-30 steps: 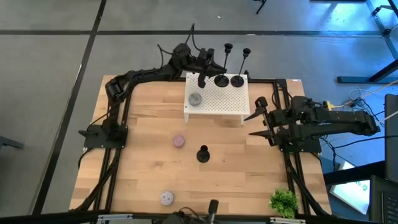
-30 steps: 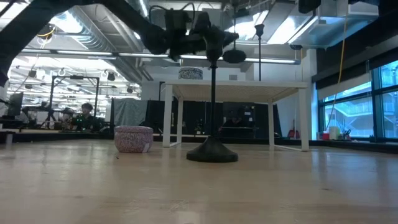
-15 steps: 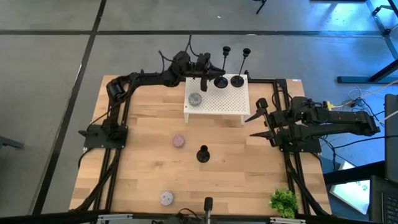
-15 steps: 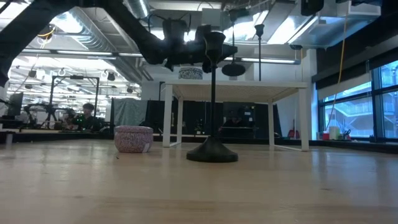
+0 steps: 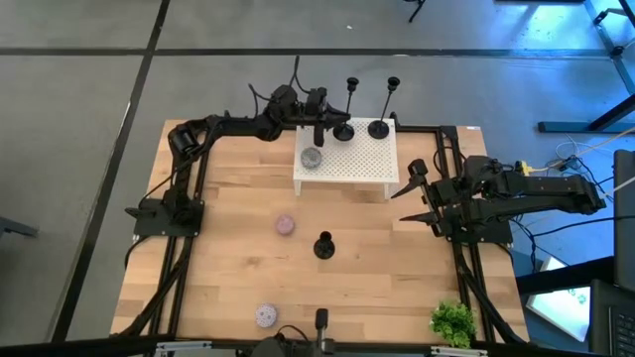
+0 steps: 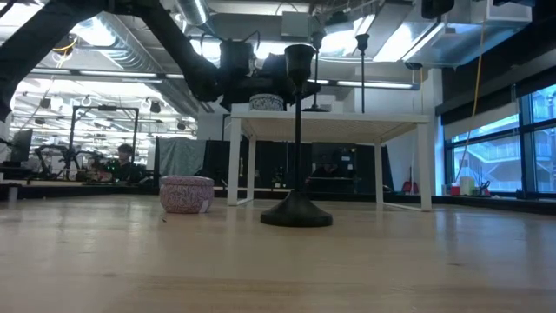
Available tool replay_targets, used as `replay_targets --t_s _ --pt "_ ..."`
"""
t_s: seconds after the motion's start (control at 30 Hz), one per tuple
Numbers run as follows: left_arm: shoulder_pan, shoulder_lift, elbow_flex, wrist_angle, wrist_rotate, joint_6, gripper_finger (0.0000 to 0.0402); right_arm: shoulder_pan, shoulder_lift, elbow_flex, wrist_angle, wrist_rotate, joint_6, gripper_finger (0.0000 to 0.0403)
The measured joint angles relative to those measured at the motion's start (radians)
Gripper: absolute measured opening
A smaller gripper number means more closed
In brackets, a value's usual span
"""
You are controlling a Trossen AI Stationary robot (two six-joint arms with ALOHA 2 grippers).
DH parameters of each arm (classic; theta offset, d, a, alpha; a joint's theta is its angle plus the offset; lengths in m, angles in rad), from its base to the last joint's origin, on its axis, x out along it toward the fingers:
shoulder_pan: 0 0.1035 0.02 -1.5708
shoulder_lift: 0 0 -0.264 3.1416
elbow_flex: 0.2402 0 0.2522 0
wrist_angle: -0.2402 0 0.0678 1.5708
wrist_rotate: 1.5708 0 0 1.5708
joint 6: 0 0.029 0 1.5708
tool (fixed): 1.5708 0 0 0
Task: Pick & Place candle stick holders
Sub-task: Put the bottom candle holder on the shelf aligned with the other candle holder
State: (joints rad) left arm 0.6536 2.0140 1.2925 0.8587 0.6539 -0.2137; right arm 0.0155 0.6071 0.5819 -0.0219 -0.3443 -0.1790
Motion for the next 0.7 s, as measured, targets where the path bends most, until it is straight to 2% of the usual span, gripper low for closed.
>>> replay_targets --t_s 0.7 --pt "0.004 0.0 -0.025 0.014 0.023 0.104 0.0008 -0.001 0.0 0.0 0.004 0.001 -0.024 0.0268"
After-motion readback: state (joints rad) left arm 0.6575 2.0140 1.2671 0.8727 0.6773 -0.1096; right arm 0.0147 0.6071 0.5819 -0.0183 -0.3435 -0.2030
